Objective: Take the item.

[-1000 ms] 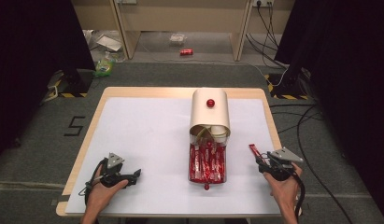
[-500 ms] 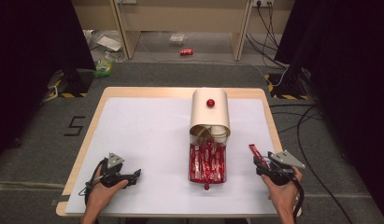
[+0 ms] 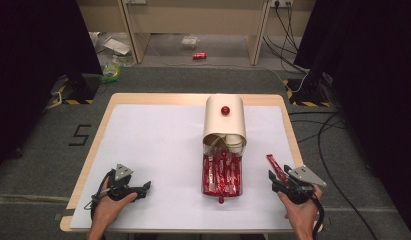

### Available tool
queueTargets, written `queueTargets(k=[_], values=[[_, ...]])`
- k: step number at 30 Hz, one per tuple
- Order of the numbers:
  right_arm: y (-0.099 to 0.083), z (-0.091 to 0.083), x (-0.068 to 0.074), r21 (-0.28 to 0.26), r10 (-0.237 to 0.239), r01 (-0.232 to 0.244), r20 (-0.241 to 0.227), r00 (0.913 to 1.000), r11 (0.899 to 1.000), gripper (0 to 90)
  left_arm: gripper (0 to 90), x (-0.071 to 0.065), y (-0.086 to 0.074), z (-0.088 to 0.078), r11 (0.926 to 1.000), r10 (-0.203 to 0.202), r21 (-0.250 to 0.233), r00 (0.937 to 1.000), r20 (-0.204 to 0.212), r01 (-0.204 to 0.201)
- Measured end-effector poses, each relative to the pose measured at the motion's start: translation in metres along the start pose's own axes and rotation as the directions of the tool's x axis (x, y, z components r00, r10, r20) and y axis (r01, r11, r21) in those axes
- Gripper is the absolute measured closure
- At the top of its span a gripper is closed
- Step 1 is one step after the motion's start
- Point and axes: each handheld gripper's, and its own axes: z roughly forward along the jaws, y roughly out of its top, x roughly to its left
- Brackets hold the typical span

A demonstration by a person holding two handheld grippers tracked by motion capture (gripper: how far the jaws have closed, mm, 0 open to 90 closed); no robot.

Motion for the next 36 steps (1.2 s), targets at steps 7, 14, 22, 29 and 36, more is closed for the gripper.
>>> queueTargets(k=[7, 14, 22, 29, 36], values=[[-0.005, -0.009, 0.005, -0.015, -0.001, 0.001, -0.027, 0.9996, 1.0, 40.3, 10.4, 0.0, 0.0, 0.0, 1.0, -0.001, 0.0, 1.0, 0.0, 0.001], [-0.009, -0.018, 0.015, -0.026, -0.019, 0.018, -0.059, 0.9981, 0.999, 40.1, 10.4, 0.0, 0.0, 0.0, 1.0, -0.001, -0.001, 1.0, 0.0, 0.001], [-0.014, -0.028, 0.022, -0.036, -0.026, 0.023, -0.089, 0.9957, 0.999, 39.5, 10.4, 0.0, 0.0, 0.0, 1.0, 0.0, 0.0, 1.0, 0.0, 0.0], [-0.019, -0.035, 0.028, -0.039, -0.034, 0.029, -0.11, 0.9934, 0.999, 38.4, 10.4, 0.0, 0.0, 0.0, 1.0, 0.0, 0.002, 1.0, -0.002, 0.0], [-0.022, -0.04, 0.031, -0.034, -0.028, 0.024, -0.122, 0.9922, 0.999, 37.5, 10.2, 0.0, 0.0, 0.0, 1.0, 0.004, 0.002, 1.0, -0.003, -0.004]])
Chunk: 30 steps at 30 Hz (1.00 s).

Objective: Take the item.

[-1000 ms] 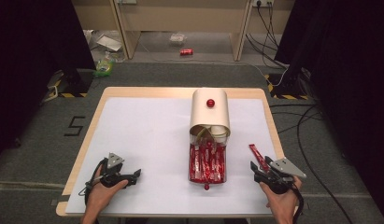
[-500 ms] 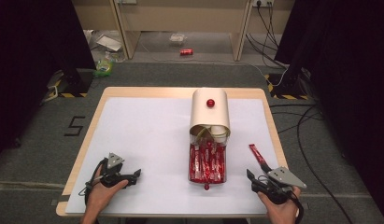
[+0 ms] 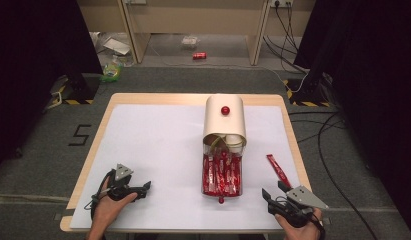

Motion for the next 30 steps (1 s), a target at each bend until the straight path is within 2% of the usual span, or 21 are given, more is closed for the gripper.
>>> queueTargets(k=[30], values=[[-0.005, -0.004, 0.02, 0.017, -0.032, 0.033, -0.051, 0.9981, 0.999, 37.0, 10.2, 0.0, 0.0, 0.0, 1.0, 0.0, 0.0, 1.0, 0.0, 0.0]])
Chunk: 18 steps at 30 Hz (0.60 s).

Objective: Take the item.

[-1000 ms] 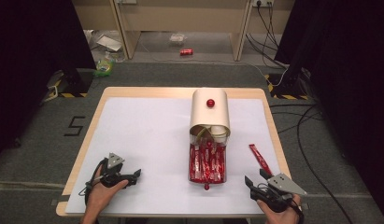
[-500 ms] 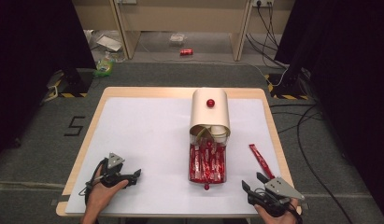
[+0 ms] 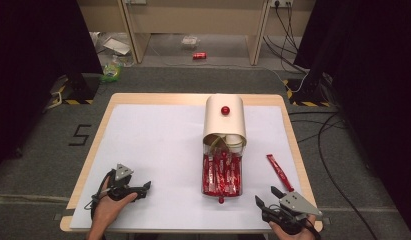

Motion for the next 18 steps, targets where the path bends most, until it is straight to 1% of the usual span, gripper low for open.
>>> queueTargets(k=[7, 13, 18], values=[[0.0, 0.001, 0.006, -0.001, -0.005, 0.005, -0.021, 0.9998, 1.0, 37.1, 10.2, 0.0, 0.0, 0.0, 1.0, 0.0, 0.0, 1.0, 0.0, 0.0], [0.001, 0.004, 0.012, 0.0, -0.024, 0.024, -0.041, 0.9989, 1.0, 37.1, 10.2, 0.0, 0.0, 0.0, 1.0, -0.001, -0.001, 1.0, 0.0, 0.001], [0.001, 0.007, 0.016, 0.006, -0.029, 0.029, -0.057, 0.9979, 1.0, 37.0, 10.2, 0.0, 0.0, 0.0, 1.0, -0.002, -0.001, 1.0, 0.001, 0.002]])
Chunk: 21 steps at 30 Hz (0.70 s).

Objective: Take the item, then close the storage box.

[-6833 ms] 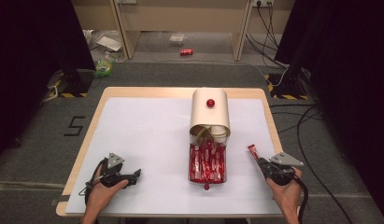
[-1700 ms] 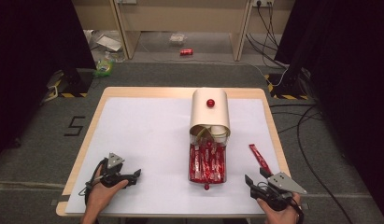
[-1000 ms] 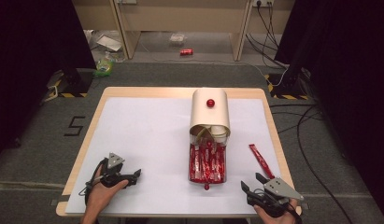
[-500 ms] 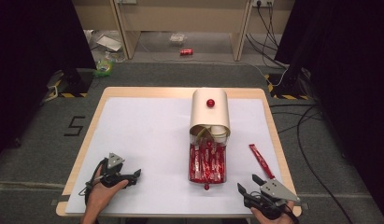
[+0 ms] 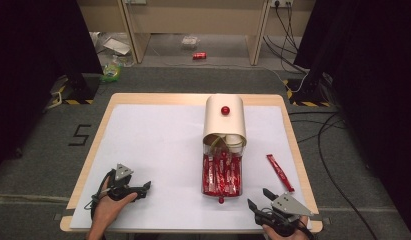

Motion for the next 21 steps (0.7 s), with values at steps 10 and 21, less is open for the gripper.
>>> queueTargets(k=[10, 21], values=[[0.0, 0.008, 0.009, 0.022, -0.016, 0.017, -0.034, 0.9993, 1.0, 35.9, 10.2, 0.0, 0.0, 0.0, 1.0, 0.0, 0.0, 1.0, 0.0, 0.0], [0.001, 0.016, 0.013, 0.035, -0.04, 0.042, -0.042, 0.9983, 0.998, 33.5, 10.1, 0.0, 0.0, 0.0, 1.0, 0.001, 0.0, 1.0, 0.0, -0.001]])
